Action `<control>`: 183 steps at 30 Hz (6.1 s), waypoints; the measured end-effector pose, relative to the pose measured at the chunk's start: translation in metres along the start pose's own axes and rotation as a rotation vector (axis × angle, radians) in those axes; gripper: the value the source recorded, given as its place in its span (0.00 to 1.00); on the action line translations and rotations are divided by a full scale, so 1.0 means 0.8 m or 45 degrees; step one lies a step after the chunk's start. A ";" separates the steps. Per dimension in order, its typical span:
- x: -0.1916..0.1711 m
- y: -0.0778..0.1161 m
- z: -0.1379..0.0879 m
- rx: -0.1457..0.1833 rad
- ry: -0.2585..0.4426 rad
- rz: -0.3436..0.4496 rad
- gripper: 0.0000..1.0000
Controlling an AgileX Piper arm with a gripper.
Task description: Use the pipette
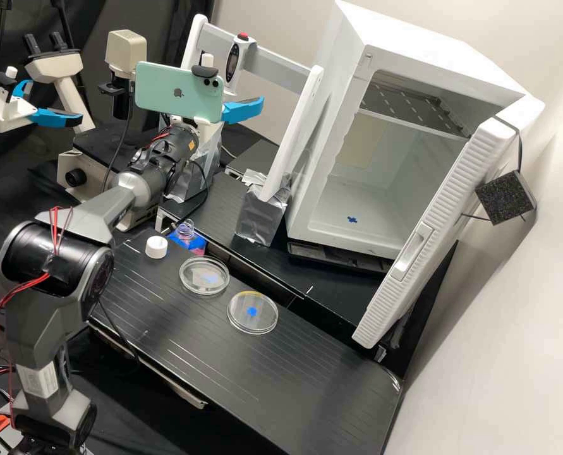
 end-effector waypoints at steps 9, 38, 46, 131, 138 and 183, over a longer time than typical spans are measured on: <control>0.016 -0.004 0.005 0.030 -0.041 -0.014 0.00; 0.035 -0.010 0.013 0.030 -0.106 -0.016 0.00; 0.035 -0.010 0.013 0.019 -0.108 -0.017 0.00; 0.003 0.032 -0.002 0.115 -0.069 0.106 0.00; -0.029 0.039 0.000 0.145 -0.033 0.183 0.00; -0.123 -0.044 0.036 0.106 -0.017 0.185 0.00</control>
